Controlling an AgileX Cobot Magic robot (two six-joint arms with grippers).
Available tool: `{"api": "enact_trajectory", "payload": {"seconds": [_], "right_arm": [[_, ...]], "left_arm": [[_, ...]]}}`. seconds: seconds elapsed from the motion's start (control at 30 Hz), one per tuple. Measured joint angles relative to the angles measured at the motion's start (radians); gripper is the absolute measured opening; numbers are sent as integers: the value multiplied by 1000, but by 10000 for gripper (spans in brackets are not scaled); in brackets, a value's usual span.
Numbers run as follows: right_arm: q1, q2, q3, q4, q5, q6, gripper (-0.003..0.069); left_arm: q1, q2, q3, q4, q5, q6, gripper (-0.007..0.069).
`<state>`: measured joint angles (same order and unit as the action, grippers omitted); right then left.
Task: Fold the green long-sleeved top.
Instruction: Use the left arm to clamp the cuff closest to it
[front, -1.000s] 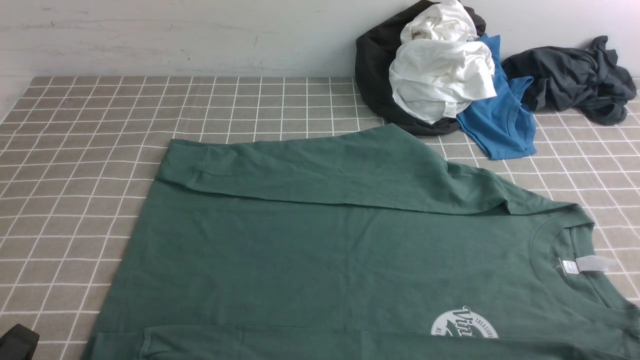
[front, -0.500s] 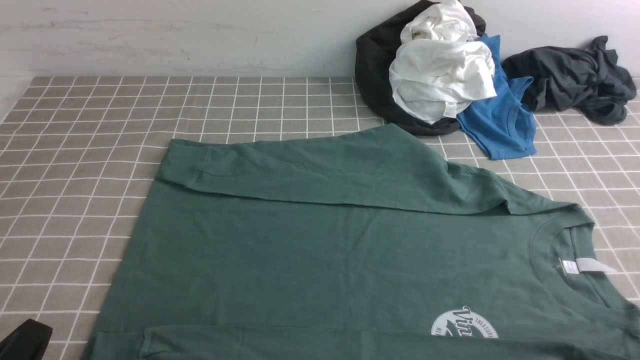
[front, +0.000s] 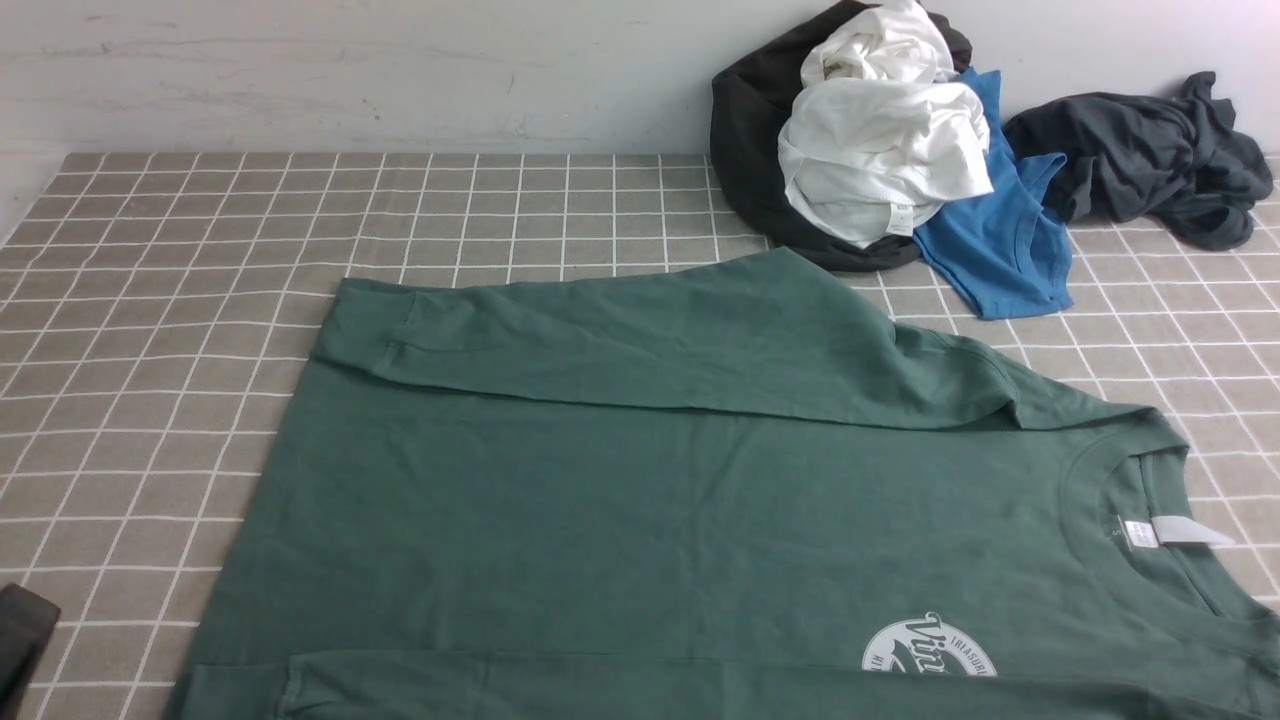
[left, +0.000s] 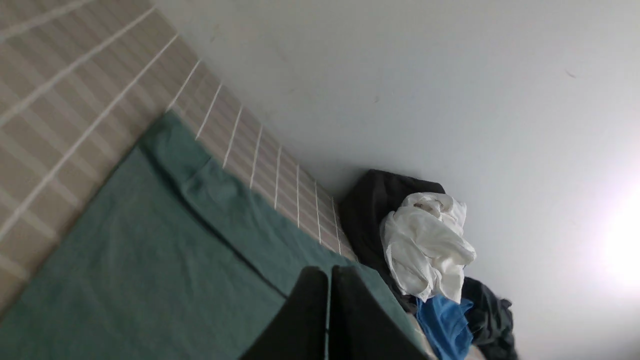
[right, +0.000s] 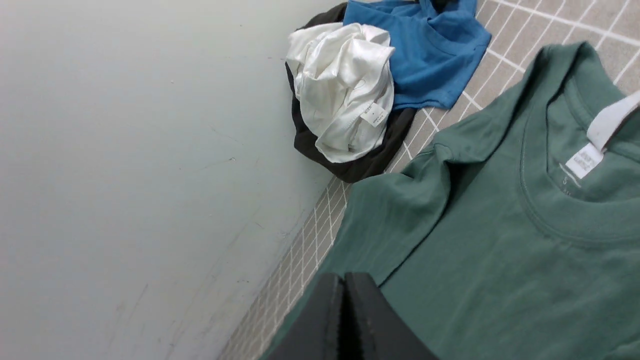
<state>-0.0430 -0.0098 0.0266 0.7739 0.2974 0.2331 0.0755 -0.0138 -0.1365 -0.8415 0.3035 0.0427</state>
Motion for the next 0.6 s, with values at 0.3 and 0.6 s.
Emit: {"api": "enact_trajectory", "payload": {"seconds": [0.3, 0.6], "right_arm": [[0, 228, -265, -113, 51, -419, -14], [112, 768, -817, -360, 622, -591, -14]], "left_arm": [[0, 413, -378, 175, 413, 382, -7], [-107, 914, -699, 567, 797, 356, 2]]}}
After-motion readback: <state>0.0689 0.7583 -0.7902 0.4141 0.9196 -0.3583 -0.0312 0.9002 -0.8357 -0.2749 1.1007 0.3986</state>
